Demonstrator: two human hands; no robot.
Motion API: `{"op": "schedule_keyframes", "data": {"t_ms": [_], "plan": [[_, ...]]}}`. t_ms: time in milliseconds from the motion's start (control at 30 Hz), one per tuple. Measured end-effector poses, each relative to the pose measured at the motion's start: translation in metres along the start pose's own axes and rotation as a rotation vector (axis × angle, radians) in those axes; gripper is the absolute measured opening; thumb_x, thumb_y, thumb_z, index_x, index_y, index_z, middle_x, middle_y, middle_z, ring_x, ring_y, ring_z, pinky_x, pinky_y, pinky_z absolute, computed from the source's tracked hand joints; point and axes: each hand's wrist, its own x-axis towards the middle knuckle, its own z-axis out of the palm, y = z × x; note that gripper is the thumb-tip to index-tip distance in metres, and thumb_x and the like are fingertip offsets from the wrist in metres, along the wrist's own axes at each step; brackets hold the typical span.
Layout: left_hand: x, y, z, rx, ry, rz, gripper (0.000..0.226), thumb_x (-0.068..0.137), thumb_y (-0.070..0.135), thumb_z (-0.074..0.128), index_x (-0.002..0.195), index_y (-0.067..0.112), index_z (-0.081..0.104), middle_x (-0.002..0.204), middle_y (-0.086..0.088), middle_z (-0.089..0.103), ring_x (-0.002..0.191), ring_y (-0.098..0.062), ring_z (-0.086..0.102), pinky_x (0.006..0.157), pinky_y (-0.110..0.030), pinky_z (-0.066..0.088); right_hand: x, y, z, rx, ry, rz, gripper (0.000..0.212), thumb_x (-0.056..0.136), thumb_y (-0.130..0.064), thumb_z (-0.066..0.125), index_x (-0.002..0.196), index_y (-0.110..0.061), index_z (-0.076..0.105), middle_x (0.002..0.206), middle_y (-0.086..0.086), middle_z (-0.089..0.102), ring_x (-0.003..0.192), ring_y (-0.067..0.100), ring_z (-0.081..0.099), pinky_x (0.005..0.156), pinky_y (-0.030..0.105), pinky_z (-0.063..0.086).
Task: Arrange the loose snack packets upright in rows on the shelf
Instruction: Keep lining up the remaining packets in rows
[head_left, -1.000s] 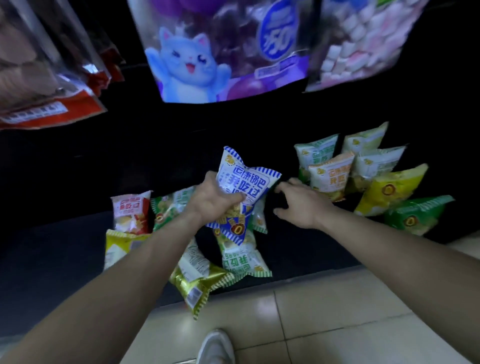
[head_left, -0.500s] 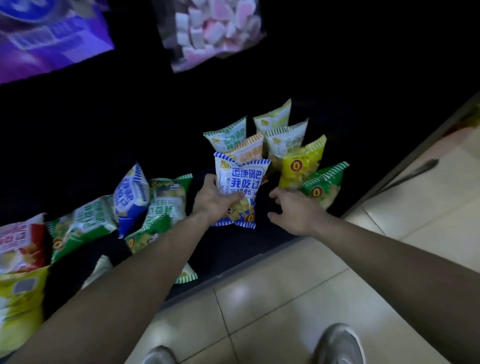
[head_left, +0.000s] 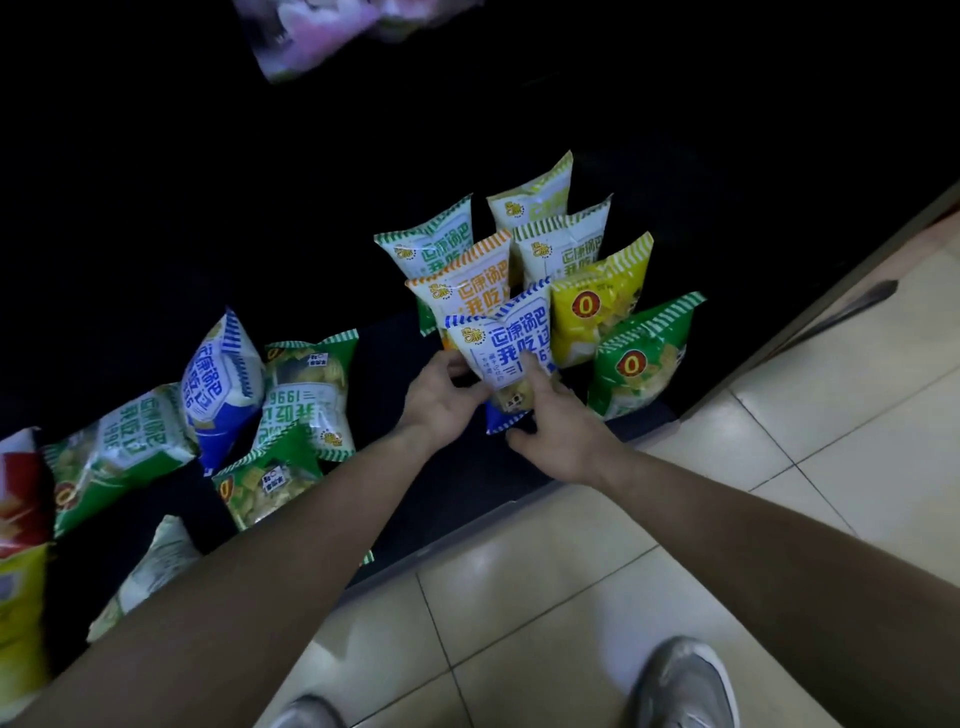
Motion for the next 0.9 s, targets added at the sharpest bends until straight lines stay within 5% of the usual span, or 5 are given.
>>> {"op": "schedule_keyframes", "data": {"t_ms": [167,400,533,733,900], "plan": [[-0.014,-0.017,-0.041,0.213,-0.025,0.000,0.057,0.090,0.031,0.070,0.141,0.016,0.049,0.140,0.000,0.055,0.112,-0.017,0.060,0.095,-0.026,0.045,-0.001,-0.011,0.006,0.093,0.014,0.069,0.104,0.088,-0.029,0.068,0.156,-0.029,-0.010,0.163,0.008,0.011,0.140,0.027,0.036,0.103,0.033,0.035],[-0.038,-0.034,-0.082,0.302,0.003,-0.012,0.053,0.093,0.033,0.065,0.141,0.017,0.049,0.141,-0.001,0.055,0.116,-0.020,0.060,0.093,-0.024,0.043,-0.001,-0.016,0.010,0.239,0.023,0.121,0.105,0.085,-0.032,0.071,0.155,-0.037,-0.007,0.164,0.002,0.015,0.144,0.027,0.031,0.109,0.035,0.032],[-0.047,-0.038,-0.099,0.328,0.024,-0.012,0.055,0.092,0.036,0.066,0.141,0.018,0.049,0.141,-0.001,0.056,0.121,-0.020,0.057,0.100,-0.032,0.047,-0.005,-0.023,0.006,0.049,0.005,0.142,0.097,0.089,-0.032,0.066,0.156,-0.028,-0.004,0.162,0.007,0.017,0.141,0.030,0.036,0.106,0.040,0.037],[-0.086,-0.039,-0.145,0.443,0.038,0.014,0.057,0.092,0.039,0.064,0.145,0.024,0.046,0.144,0.003,0.053,0.114,-0.021,0.062,0.089,-0.029,0.051,-0.013,-0.068,-0.015,-0.237,-0.020,0.111,0.062,0.088,-0.039,0.061,0.141,-0.015,0.038,0.142,0.014,0.039,0.126,0.036,0.048,0.100,0.045,0.045],[-0.135,-0.074,-0.200,0.490,0.034,-0.074,0.066,0.089,0.041,0.069,0.146,0.021,0.044,0.145,-0.002,0.052,0.126,-0.023,0.054,0.101,-0.034,0.046,-0.023,-0.129,-0.011,-0.388,-0.171,-0.064,0.055,0.094,-0.043,0.057,0.142,-0.020,0.043,0.141,0.007,0.040,0.123,0.029,0.049,0.088,0.036,0.042]]}}
